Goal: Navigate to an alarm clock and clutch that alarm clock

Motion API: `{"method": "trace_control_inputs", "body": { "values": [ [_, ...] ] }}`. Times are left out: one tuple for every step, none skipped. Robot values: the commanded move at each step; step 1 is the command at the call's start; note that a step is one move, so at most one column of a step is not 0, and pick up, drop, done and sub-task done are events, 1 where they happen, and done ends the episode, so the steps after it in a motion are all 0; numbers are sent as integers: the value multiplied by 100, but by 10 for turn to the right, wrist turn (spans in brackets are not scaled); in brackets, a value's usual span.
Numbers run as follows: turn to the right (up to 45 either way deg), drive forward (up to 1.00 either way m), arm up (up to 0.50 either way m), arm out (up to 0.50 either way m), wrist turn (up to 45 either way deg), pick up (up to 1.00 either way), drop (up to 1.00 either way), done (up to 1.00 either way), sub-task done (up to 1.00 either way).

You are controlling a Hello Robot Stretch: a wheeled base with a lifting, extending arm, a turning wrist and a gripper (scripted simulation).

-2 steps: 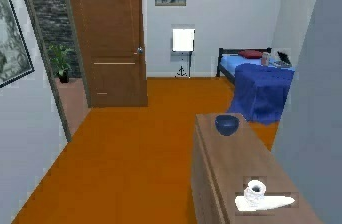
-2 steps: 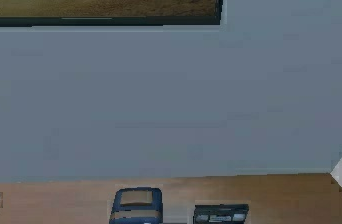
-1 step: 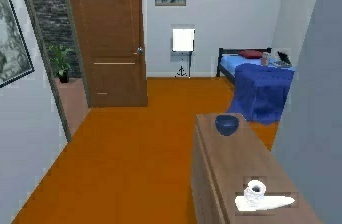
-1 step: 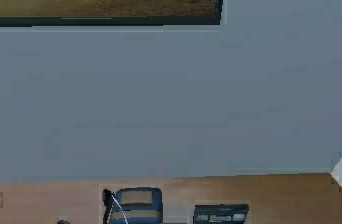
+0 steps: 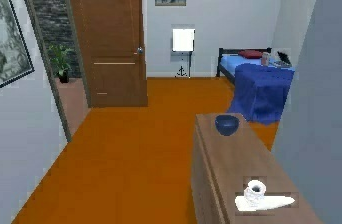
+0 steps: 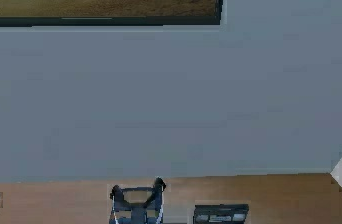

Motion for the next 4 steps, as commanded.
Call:
{"method": "trace_control_inputs", "body": {
  "values": [
    [0, 0, -30, 0, 0, 0, 0, 0, 0],
    [0, 0, 0, 0, 0, 100, 0, 0, 0],
    [0, 0, 10, 0, 0, 0, 0, 0, 0],
    [0, 0, 0, 0, 0, 0, 0, 100, 0]
  ]
}}
